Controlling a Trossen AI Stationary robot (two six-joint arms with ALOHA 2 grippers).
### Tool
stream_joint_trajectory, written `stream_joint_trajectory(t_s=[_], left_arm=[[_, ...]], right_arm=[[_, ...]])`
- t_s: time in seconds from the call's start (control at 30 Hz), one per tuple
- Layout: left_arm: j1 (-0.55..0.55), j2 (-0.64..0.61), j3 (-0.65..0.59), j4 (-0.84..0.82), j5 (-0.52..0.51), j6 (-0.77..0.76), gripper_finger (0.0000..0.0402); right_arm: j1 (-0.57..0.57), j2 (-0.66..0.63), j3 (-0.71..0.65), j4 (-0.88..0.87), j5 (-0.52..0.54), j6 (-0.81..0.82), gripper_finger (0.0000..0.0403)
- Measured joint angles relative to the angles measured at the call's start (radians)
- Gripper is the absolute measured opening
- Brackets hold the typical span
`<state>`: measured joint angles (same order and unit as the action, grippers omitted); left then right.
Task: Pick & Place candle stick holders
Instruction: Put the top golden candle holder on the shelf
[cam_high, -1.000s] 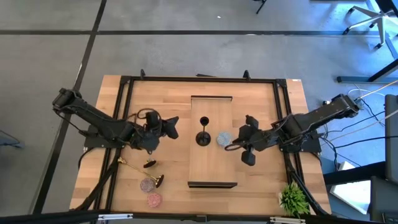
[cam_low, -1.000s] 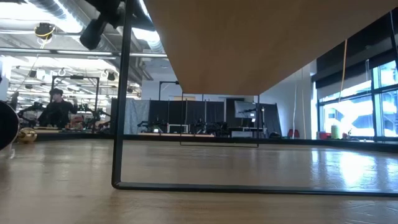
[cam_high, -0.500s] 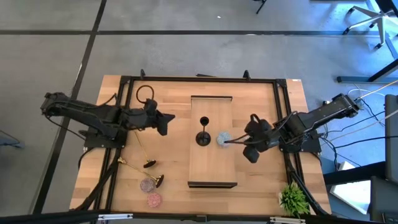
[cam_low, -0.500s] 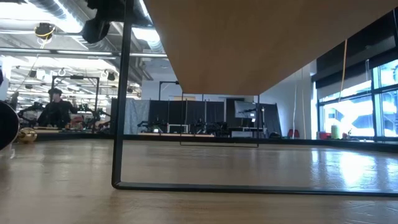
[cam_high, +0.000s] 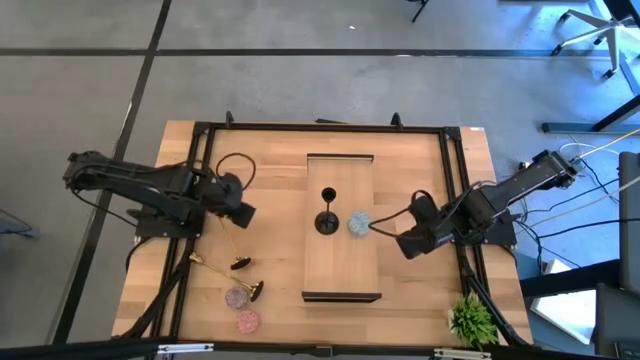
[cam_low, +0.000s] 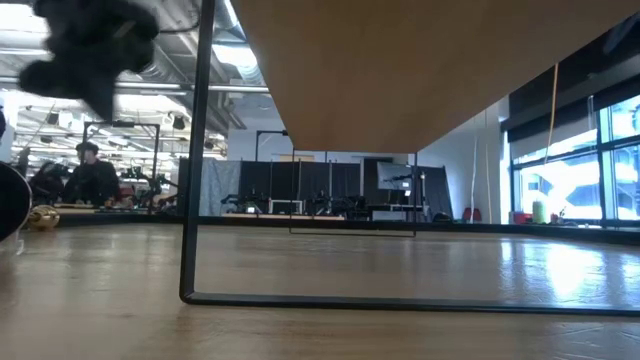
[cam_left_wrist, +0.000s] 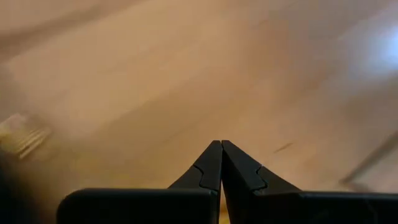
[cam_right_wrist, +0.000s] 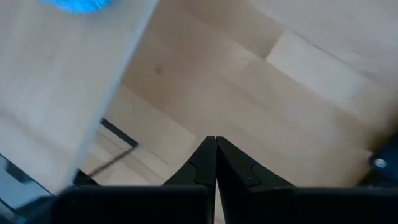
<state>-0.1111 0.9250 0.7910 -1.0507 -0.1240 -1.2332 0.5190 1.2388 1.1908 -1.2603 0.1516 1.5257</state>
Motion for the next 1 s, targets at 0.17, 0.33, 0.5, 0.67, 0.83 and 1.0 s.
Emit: stream_joint_trajectory(t_s=[0.17, 0.33, 0.5, 0.67, 0.83, 1.0], left_arm=[[-0.001, 0.014, 0.000, -0.183, 0.047, -0.022, 0.0002], [-0.013, 0.016, 0.000, -0.179, 0.068, -0.149, 0.0002], [-0.041, 0.040, 0.000, -0.147, 0.093, -0.231, 0.0002], [-0.054, 0.079, -0.035, -0.097, 0.133, -0.314, 0.0006], [-0.071, 0.142, -0.094, 0.038, 0.229, -0.416, 0.0040], [-0.094, 0.213, -0.113, 0.067, 0.210, -0.501, 0.0090]], right_arm=[[0.000, 0.000, 0.000, 0.020, 0.037, 0.004, 0.0010], [0.000, 0.000, 0.000, 0.018, 0.039, -0.078, 0.0010], [0.000, 0.000, 0.000, 0.012, 0.042, -0.150, 0.0010], [0.000, 0.000, 0.000, 0.012, 0.128, -0.157, 0.0010], [0.000, 0.000, 0.000, -0.014, 0.170, -0.181, 0.0010], [0.000, 0.000, 0.000, -0.023, 0.206, -0.227, 0.0010]])
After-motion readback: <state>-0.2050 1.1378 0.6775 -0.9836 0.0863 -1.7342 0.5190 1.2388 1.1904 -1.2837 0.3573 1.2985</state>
